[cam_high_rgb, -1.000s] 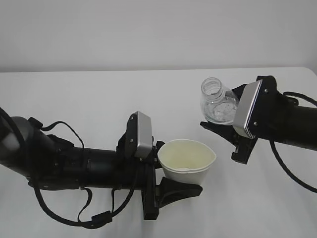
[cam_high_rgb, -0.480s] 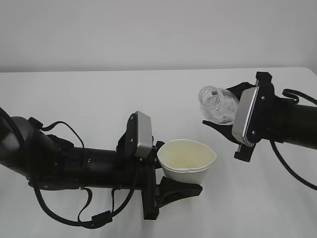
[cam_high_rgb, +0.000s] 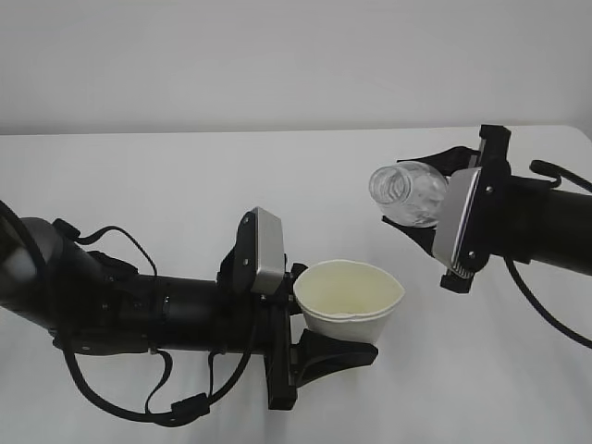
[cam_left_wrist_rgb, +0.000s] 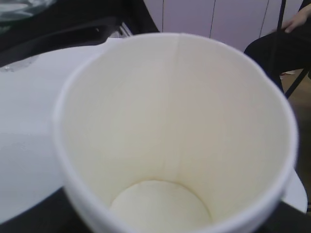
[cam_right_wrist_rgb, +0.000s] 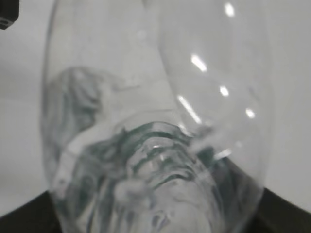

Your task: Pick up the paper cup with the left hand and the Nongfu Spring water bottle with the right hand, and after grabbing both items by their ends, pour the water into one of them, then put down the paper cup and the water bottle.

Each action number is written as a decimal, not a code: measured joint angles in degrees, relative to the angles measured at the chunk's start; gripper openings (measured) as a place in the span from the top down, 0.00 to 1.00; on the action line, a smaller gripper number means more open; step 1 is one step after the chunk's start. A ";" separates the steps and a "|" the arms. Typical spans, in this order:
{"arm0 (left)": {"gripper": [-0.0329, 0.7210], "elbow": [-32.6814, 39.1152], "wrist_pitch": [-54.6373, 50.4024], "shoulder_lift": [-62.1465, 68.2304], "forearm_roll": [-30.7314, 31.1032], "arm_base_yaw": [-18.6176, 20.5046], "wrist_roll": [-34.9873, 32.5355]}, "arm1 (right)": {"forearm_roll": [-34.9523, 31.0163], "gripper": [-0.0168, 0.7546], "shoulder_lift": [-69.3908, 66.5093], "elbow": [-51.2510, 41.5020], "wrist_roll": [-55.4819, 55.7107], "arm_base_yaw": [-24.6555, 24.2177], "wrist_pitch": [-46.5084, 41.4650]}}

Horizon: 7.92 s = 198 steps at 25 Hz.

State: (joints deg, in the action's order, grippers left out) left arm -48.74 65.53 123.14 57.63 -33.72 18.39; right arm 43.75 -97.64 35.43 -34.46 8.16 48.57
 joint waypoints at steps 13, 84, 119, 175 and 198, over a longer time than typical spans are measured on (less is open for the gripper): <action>0.37 0.00 0.00 0.00 0.00 0.00 0.00 | -2.73 0.36 0.00 0.00 -8.54 0.00 2.69; 0.38 0.00 0.00 0.00 -0.35 -1.03 -0.58 | -6.03 0.36 0.00 0.00 -33.69 0.00 9.49; 0.38 0.00 0.00 0.00 -2.96 -1.80 -1.01 | -6.57 0.36 0.00 0.00 -35.66 0.00 11.20; 0.38 0.00 0.00 0.00 -2.96 -1.80 -1.14 | -6.66 0.36 0.00 0.00 -35.66 0.00 12.54; 0.39 0.00 0.00 0.00 -2.96 -1.80 -1.14 | -7.12 0.36 0.00 0.00 -35.66 0.00 14.13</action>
State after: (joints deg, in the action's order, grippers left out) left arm -48.74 65.53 123.14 54.67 -35.52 17.25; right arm 36.63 -97.64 35.43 -70.12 8.16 62.70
